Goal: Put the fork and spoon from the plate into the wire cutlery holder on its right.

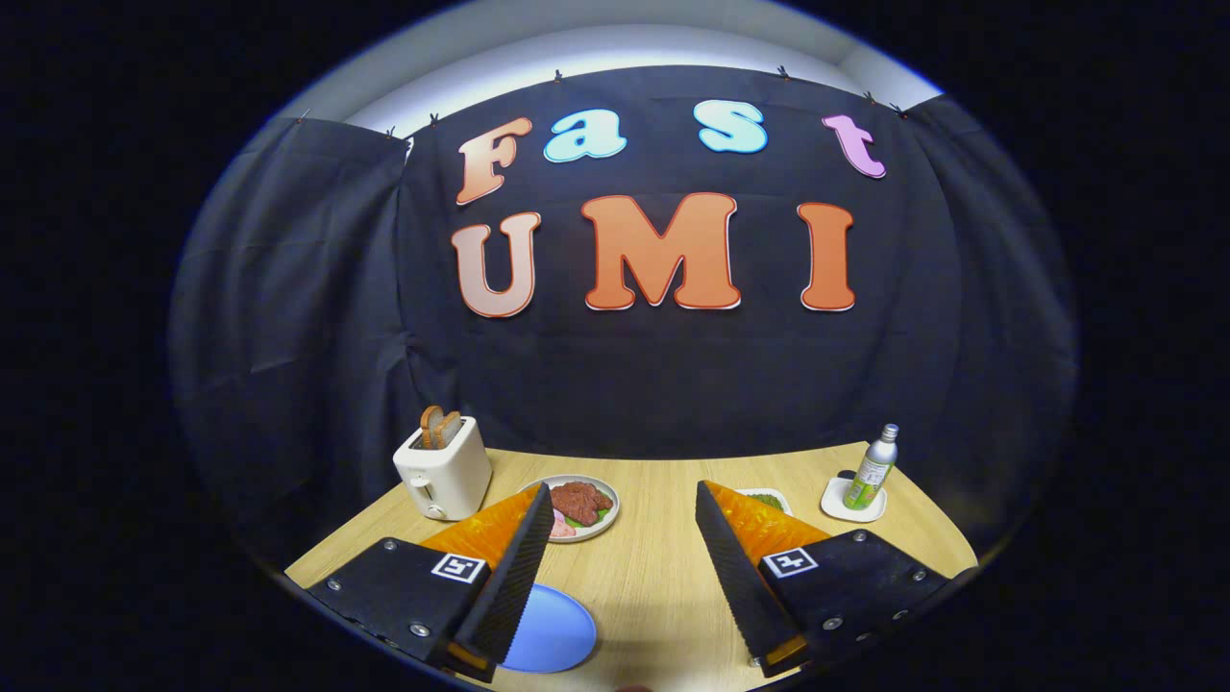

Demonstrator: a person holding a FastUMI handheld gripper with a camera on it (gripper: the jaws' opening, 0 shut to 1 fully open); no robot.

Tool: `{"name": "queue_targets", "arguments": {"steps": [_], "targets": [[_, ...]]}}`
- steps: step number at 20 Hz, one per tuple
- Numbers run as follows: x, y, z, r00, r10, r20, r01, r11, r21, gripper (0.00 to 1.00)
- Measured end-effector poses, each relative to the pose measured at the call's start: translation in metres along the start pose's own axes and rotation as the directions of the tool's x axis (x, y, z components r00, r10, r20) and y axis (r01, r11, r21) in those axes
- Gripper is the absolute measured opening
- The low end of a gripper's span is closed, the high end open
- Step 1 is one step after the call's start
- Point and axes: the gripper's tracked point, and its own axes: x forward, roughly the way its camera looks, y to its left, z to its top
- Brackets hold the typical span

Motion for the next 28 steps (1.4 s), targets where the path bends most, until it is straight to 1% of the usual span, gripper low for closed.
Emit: {"name": "queue_targets", "arguments": {"steps": [4,8,11,13,15,17,19,22,23,24,25,26,28], "targets": [[0.011,0.049,-0.019,0.998,0.049,-0.029,-0.049,0.999,-0.004,0.89],[0.019,0.09,-0.039,0.996,0.072,-0.06,-0.073,0.997,-0.002,0.89],[0.029,0.11,-0.07,0.987,0.069,-0.146,-0.069,0.998,0.005,0.89],[0.032,0.119,-0.101,0.967,0.064,-0.245,-0.063,0.998,0.011,0.89],[0.032,0.129,-0.135,0.925,0.067,-0.374,-0.061,0.998,0.028,0.89],[0.036,0.139,-0.174,0.867,0.08,-0.493,-0.062,0.997,0.051,0.9],[0.031,0.147,-0.207,0.789,0.096,-0.607,-0.07,0.995,0.066,0.9],[0.02,0.151,-0.248,0.655,0.098,-0.749,-0.087,0.995,0.055,0.9],[0.019,0.155,-0.259,0.617,0.102,-0.78,-0.093,0.994,0.056,0.88],[0.018,0.155,-0.273,0.571,0.098,-0.815,-0.091,0.994,0.056,0.87],[0.018,0.157,-0.283,0.534,0.103,-0.839,-0.089,0.994,0.066,0.85],[0.016,0.158,-0.292,0.49,0.102,-0.866,-0.076,0.994,0.074,0.84],[0.017,0.166,-0.304,0.439,0.107,-0.892,-0.052,0.994,0.094,0.79]]}}
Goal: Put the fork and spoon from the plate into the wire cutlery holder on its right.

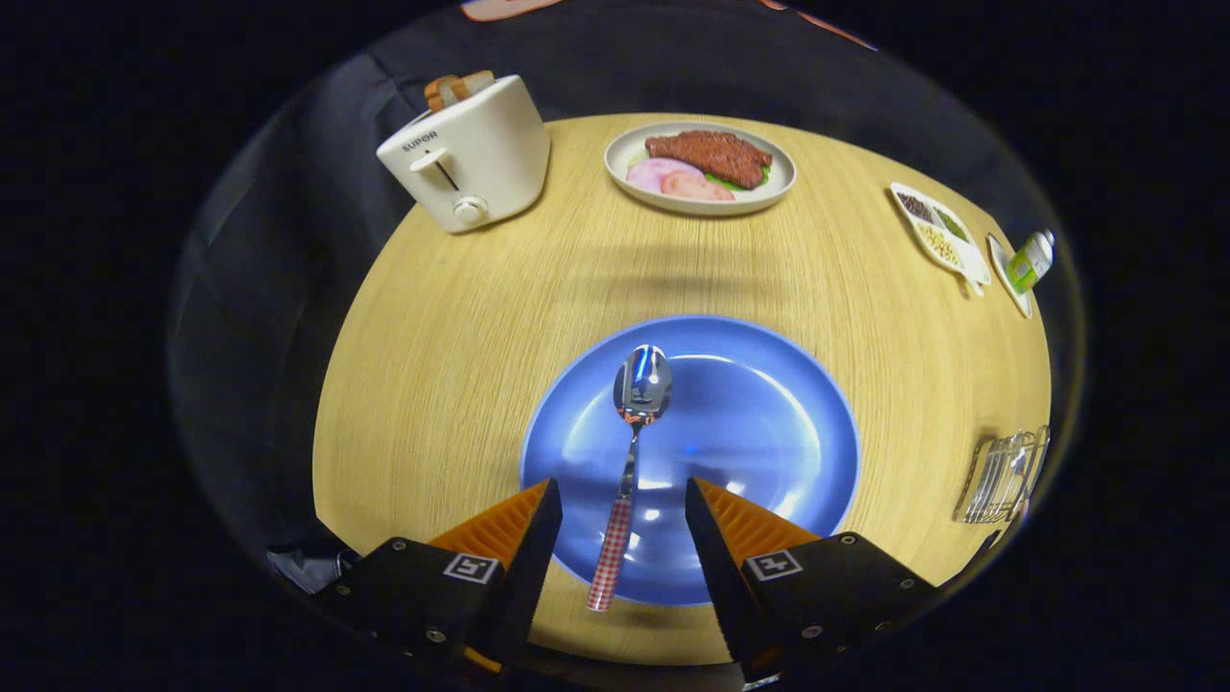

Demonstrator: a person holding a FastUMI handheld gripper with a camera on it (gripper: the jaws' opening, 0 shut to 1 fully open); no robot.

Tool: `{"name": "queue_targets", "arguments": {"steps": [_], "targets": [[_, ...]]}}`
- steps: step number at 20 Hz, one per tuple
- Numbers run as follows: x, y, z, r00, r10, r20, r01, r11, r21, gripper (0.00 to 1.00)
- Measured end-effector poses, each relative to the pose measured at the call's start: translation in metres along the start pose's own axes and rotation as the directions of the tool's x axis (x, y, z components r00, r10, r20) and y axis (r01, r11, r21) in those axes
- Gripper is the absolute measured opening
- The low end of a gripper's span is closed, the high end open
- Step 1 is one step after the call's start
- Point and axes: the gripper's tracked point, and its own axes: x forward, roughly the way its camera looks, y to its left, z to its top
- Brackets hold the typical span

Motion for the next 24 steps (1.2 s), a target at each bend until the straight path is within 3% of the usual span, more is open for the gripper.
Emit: {"name": "queue_targets", "arguments": {"steps": [3,9,13,17,24], "targets": [[0.015,-0.006,-0.01,0.995,-0.035,-0.093,0.037,0.999,0.018,0.64],[0.026,-0.015,-0.014,0.99,-0.082,-0.111,0.084,0.996,0.015,0.12],[0.021,-0.017,-0.012,0.994,-0.054,-0.098,0.059,0.997,0.047,0.05],[-0.012,-0.041,0.005,0.997,-0.07,0.027,0.067,0.992,0.106,0.05],[-0.104,-0.137,0.0,0.968,-0.181,0.176,0.129,0.954,0.271,0.05]]}}
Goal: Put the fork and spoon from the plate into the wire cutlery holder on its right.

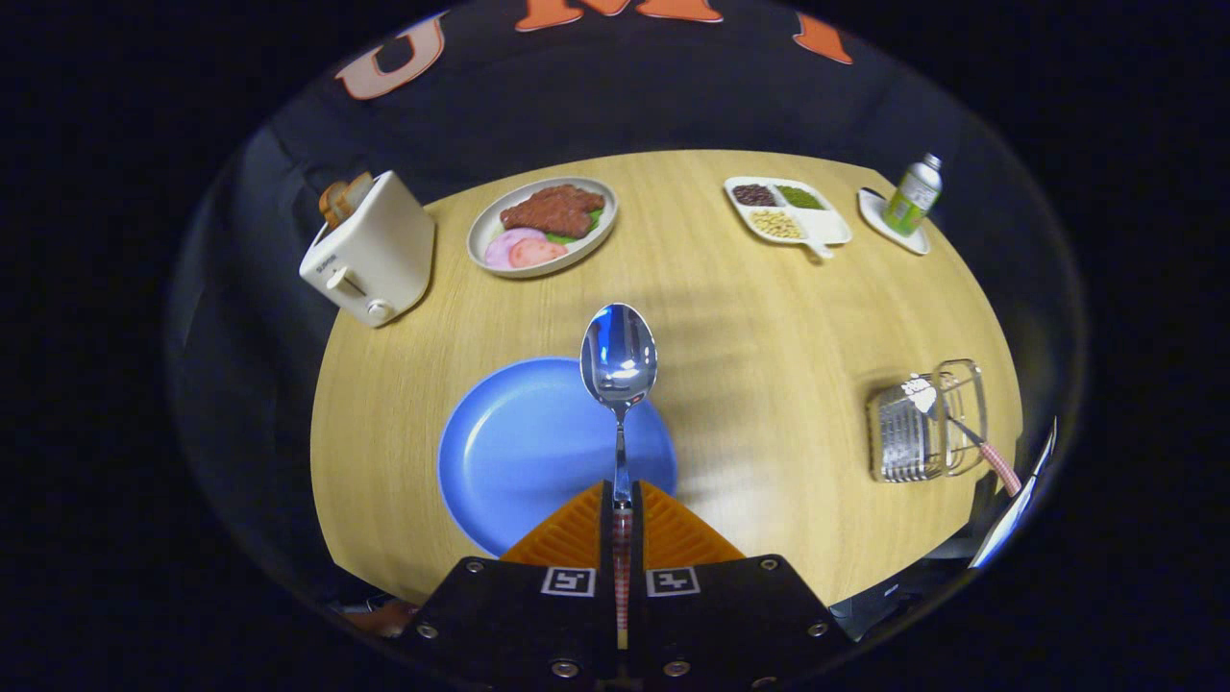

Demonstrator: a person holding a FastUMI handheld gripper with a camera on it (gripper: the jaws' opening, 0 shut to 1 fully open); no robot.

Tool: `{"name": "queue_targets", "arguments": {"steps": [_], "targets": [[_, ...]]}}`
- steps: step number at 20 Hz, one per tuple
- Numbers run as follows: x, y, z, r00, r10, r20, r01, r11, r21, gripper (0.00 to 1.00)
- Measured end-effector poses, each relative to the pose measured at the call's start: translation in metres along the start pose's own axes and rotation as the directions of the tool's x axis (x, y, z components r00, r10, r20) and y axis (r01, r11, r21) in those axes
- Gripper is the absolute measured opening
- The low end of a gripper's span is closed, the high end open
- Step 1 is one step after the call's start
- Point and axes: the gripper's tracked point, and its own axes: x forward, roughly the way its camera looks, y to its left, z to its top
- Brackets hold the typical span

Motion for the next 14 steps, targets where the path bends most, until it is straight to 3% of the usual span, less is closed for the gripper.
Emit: {"name": "queue_targets", "arguments": {"steps": [6,10,14], "targets": [[-0.054,-0.12,0.018,0.997,-0.076,0.014,0.075,0.994,0.074,0.05],[-0.068,-0.177,0.003,0.991,-0.07,-0.116,0.078,0.995,0.064,0.05],[-0.063,-0.205,-0.017,0.96,-0.035,-0.279,0.039,0.999,0.008,0.05]]}}
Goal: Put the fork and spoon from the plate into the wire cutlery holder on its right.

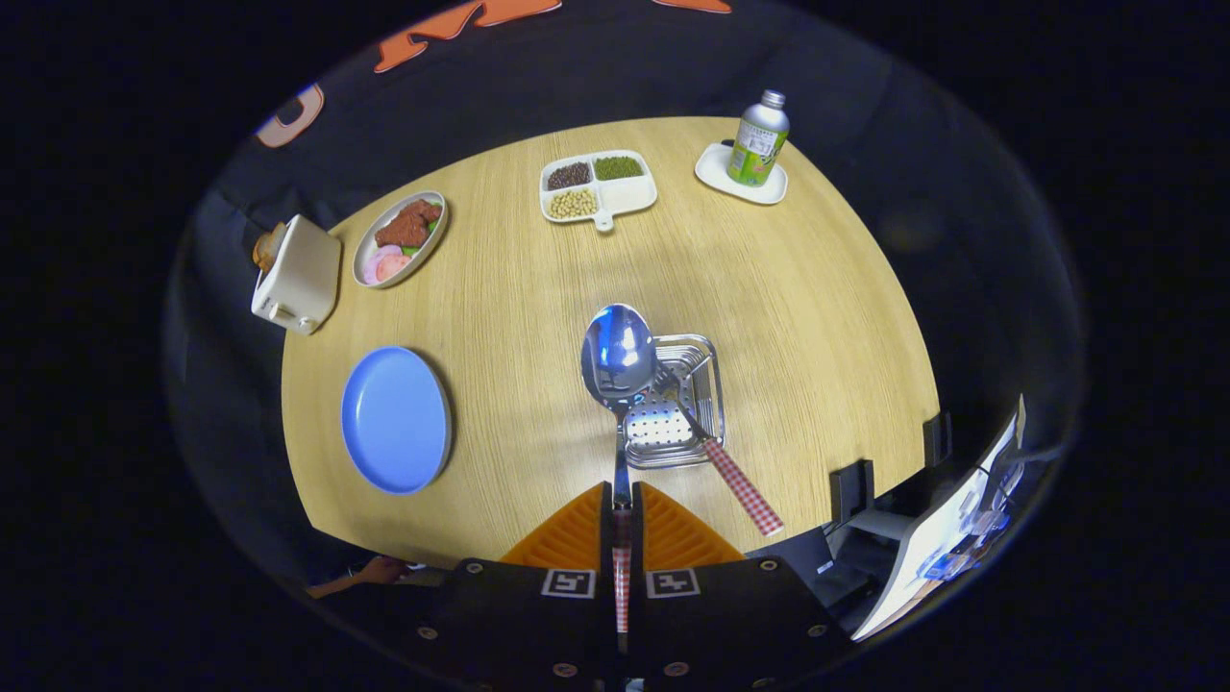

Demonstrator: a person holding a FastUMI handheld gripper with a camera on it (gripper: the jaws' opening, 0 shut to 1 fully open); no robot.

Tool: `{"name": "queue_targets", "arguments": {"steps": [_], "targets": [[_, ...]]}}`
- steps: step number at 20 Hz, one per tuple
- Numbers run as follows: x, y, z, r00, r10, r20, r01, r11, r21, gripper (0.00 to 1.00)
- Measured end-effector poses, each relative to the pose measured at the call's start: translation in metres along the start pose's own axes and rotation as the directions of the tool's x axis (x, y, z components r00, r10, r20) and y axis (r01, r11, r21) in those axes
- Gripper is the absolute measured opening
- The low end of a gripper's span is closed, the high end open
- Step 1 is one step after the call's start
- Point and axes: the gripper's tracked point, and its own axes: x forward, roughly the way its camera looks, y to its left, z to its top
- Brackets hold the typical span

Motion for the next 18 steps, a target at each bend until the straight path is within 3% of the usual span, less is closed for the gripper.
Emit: {"name": "queue_targets", "arguments": {"steps": [8,18], "targets": [[0.016,-0.015,-0.018,0.957,0.049,-0.287,-0.08,0.992,-0.1,0.05],[0.028,-0.022,-0.016,0.879,0.065,-0.472,-0.141,0.982,-0.128,0.08]]}}
